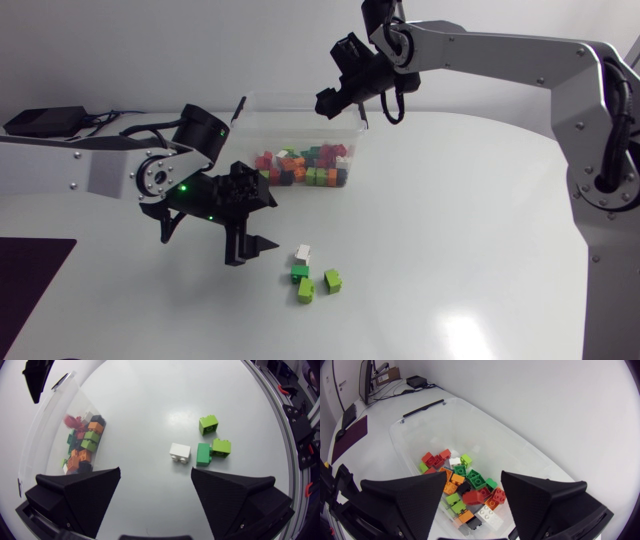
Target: Place the duplo bricks in the container
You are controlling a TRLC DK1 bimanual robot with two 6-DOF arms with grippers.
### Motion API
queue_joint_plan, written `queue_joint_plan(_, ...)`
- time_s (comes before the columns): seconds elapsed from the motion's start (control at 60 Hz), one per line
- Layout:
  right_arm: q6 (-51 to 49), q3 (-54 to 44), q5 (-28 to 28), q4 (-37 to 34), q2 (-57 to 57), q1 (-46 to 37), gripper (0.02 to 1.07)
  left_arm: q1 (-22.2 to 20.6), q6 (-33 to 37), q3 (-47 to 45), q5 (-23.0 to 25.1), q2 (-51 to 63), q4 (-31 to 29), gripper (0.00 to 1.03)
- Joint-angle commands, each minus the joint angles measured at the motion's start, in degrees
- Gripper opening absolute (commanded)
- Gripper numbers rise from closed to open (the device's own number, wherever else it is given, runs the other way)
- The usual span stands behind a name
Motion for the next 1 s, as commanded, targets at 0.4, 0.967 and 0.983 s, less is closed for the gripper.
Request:
queue_joint_plan(0.4,-0.9,-24.9,-0.8,2.3,-20.8,0.0,1.03,-2.9,6.4,-2.3,0.8,7.0,2.5,0.98)
queue_joint_plan(0.967,-0.7,-51.8,-1.6,3.1,-39.3,2.6,1.03,-4.9,7.5,0.8,0.6,13.5,7.1,0.98)
queue_joint_plan(0.983,-0.7,-52.3,-1.6,3.1,-39.7,2.9,1.03,-4.9,7.5,1.0,0.6,13.6,7.1,0.98)
